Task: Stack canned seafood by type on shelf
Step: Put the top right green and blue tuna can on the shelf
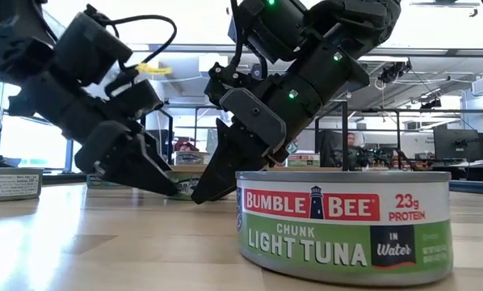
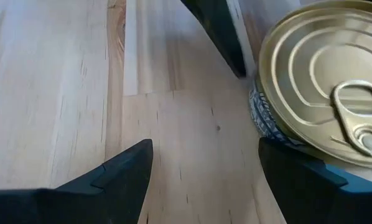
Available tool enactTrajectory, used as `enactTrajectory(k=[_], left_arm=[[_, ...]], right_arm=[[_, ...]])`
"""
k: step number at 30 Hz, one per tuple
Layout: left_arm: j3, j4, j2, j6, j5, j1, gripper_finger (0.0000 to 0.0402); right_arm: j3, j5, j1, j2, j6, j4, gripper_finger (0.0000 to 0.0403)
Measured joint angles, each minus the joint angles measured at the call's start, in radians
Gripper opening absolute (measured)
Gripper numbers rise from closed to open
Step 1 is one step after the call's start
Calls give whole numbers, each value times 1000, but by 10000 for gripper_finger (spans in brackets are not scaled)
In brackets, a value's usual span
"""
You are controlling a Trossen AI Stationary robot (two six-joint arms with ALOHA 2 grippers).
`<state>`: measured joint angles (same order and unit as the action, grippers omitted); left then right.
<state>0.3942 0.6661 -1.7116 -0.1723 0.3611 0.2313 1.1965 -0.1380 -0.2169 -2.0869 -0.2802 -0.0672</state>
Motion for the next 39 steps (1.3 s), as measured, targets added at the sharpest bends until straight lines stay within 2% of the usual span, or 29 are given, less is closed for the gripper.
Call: enactTrajectory(k=[9, 13, 17, 21, 24, 26, 29, 31, 35, 39], left_arm=[[40, 95, -107, 2, 14, -9, 365], [57, 96, -117, 12, 65, -8, 365], [57, 87, -111, 6, 28, -12, 365], [58, 82, -111, 1, 11, -16, 365], [58, 81, -110, 2, 7, -16, 365], [58, 81, -110, 2, 7, -16, 365], [58, 81, -110, 2, 8, -15, 365], [58, 82, -109, 9, 8, -15, 365], [58, 90, -109, 39, 8, -15, 365], [57, 92, -109, 46, 9, -22, 365]], right_arm=[[-1, 0, -1, 0, -3, 1, 288], [-1, 0, -1, 0, -8, -2, 288], [-1, 4, -1, 1, -5, 2, 288], [-1, 72, 0, 37, -37, 72, 288], [-1, 82, -12, 80, -56, 184, 288], [-1, 25, -18, 113, -83, 270, 288], [-1, -151, -11, 137, -151, 378, 288], [-1, -204, 13, 136, -173, 398, 288], [-1, -162, 72, 102, -89, 319, 288], [-3, -28, 109, 67, 10, 217, 288]])
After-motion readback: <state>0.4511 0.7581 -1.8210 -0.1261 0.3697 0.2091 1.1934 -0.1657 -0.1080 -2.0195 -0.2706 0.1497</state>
